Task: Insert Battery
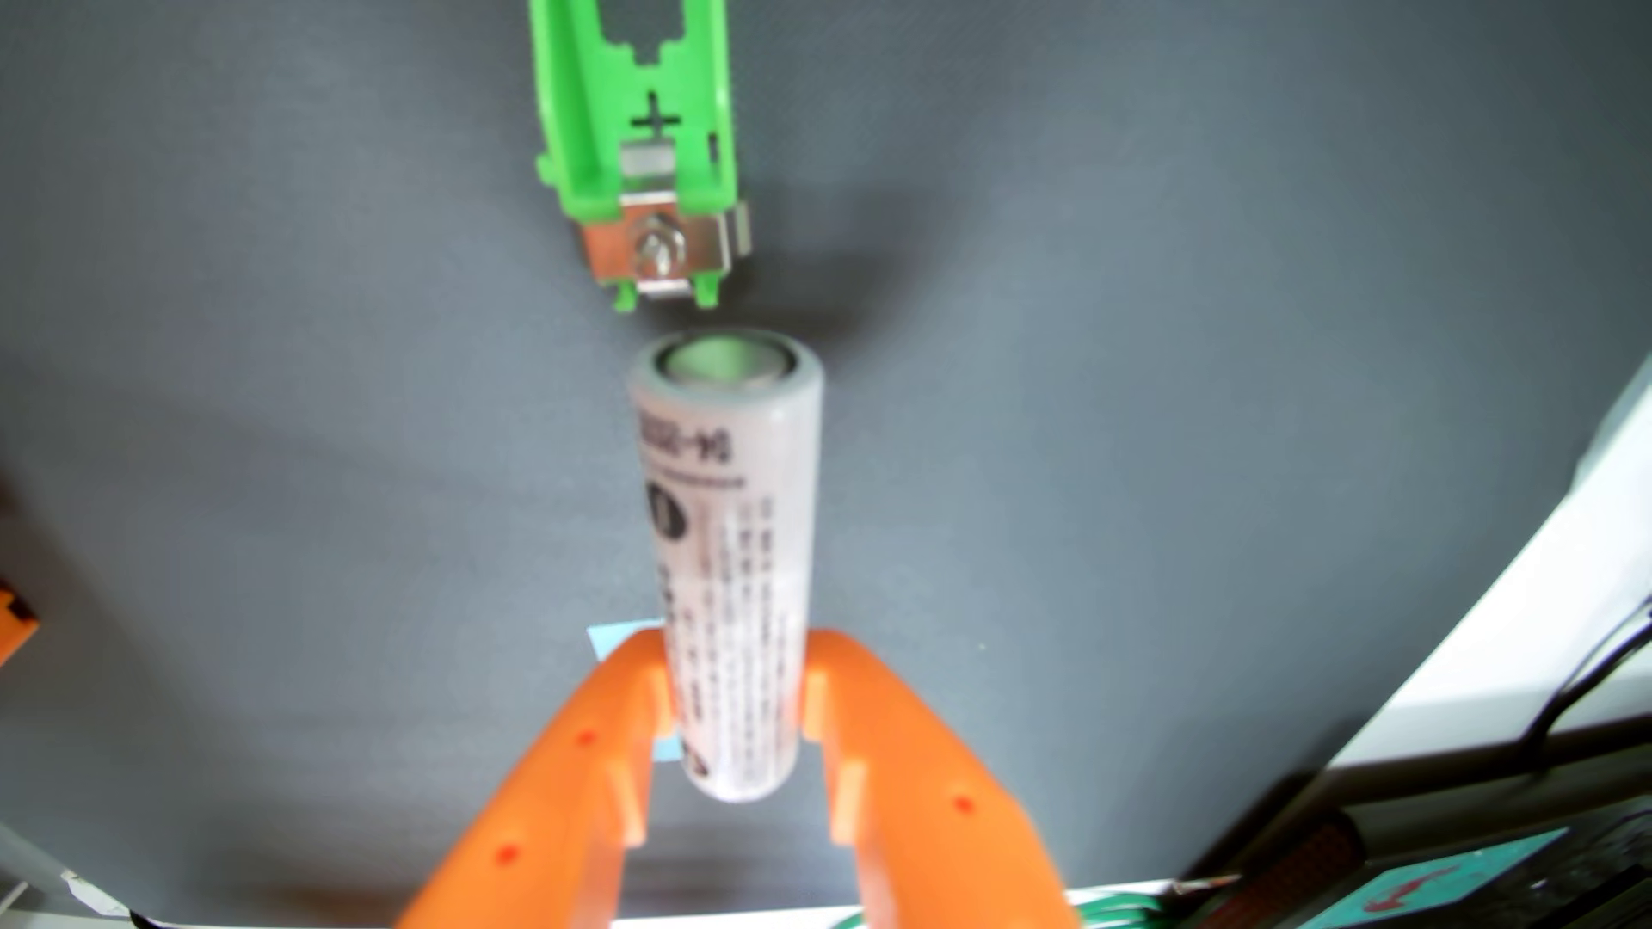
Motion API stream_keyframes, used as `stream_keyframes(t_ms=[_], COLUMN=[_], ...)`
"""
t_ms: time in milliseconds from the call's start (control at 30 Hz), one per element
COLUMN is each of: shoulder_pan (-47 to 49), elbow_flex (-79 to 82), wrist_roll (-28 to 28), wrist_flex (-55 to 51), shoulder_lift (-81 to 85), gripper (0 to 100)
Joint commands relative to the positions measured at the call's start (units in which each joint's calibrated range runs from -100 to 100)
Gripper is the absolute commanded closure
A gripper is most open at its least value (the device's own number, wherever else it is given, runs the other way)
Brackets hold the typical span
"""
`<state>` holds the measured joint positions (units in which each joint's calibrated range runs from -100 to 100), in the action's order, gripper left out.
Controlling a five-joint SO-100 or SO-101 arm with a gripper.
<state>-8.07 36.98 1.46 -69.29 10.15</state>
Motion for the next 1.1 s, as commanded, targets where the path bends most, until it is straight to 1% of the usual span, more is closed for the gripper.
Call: stream_keyframes(t_ms=[0, 233, 400, 500, 633, 1067], shoulder_pan=[2.76, 6.18, 8.66, 10.55, 10.79, 18.46], elbow_flex=[-0.92, -1.01, -0.92, -0.83, -0.83, -0.74], wrist_roll=[0.35, 0.66, 4.83, 5.50, 6.68, 6.89], wrist_flex=[0.28, 0.53, 0.62, 0.62, 0.62, 0.62], shoulder_lift=[0.90, 0.48, 0.40, 0.40, 0.40, 0.40], gripper=[98, 98, 98, 98, 98, 98])
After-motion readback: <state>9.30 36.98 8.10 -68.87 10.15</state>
